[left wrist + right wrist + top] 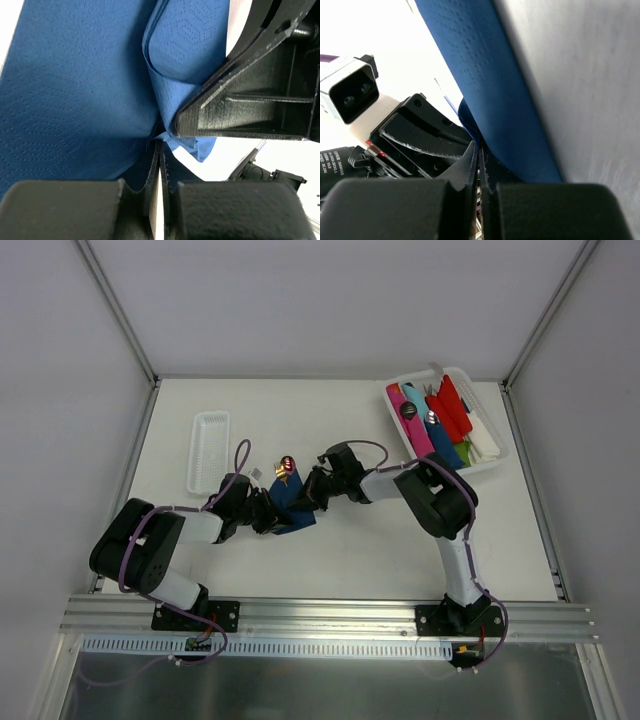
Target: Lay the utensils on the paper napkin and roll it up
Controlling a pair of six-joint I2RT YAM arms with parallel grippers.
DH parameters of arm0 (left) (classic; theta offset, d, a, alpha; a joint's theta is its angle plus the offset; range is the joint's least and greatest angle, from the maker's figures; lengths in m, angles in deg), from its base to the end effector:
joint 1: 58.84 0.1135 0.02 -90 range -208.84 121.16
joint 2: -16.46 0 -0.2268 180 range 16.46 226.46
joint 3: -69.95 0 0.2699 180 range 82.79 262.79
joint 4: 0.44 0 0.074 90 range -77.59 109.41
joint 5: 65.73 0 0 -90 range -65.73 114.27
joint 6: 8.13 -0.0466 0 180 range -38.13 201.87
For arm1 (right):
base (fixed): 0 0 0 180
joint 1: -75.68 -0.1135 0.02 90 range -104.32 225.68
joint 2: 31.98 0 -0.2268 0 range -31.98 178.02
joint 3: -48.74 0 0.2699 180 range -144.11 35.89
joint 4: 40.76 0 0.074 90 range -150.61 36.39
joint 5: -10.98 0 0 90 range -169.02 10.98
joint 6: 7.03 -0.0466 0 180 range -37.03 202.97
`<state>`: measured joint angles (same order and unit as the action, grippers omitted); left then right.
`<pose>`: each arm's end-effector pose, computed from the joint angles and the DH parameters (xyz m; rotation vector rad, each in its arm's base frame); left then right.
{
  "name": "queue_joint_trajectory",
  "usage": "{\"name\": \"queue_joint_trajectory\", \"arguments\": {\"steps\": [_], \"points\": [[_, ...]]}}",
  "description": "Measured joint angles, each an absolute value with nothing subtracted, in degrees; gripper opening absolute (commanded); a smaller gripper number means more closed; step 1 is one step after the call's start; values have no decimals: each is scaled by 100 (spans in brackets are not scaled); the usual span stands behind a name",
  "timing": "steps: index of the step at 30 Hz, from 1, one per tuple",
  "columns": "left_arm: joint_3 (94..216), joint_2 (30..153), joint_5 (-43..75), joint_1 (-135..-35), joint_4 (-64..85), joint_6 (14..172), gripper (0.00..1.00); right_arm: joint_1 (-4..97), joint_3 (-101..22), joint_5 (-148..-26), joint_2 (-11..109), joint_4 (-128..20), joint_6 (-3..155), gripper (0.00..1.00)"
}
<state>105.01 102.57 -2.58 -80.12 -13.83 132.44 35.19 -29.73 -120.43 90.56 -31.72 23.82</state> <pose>0.2400 -0.1161 0.0593 -0.3355 2.4010 -1.1597 0.3033 0.2995 0.0544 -0.0812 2.5918 1.6318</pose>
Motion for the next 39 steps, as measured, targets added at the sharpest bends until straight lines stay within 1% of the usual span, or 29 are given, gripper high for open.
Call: {"name": "queue_joint_trajectory", "arguments": {"steps": [2,3,6,7,10,13,15,17,20,25,31,39], "points": [[10499,10226,-250,-8012,-1359,13237,0,3519,-3013,-12028,9091,-3146,2380,0],[10494,10185,-234,-8012,-1318,13233,3,3519,-3039,-12028,9124,-3124,2382,0],[10429,9907,-210,-8012,-1099,13180,15,3519,-3126,-12025,9227,-2986,2386,0],[10394,9763,-202,-8012,-1029,13167,21,3519,-3146,-12023,9257,-2938,2384,0],[10306,9105,-127,-8012,-732,13113,25,3519,-3181,-12023,9307,-2861,2386,0],[10289,8377,-33,-8009,-452,13043,25,3519,-3207,-12023,9332,-2842,2382,0],[10293,7960,83,-8007,-306,13014,23,3519,-3220,-12023,9342,-2837,2382,0],[10300,7704,150,-7966,-162,13005,21,3519,-3242,-12023,9358,-2833,2384,0],[10339,7630,260,-7837,-2,13014,18,3517,-3268,-12021,9380,-2829,2393,0],[10735,8152,443,-7636,243,13054,14,3506,-3273,-12017,9384,-2850,2476,0],[11301,8919,531,-7633,236,13065,14,3462,-3292,-12010,9384,-2962,2672,0],[11727,9682,502,-7633,234,13056,15,3421,-3332,-11993,9391,-3091,2823,1]]}}
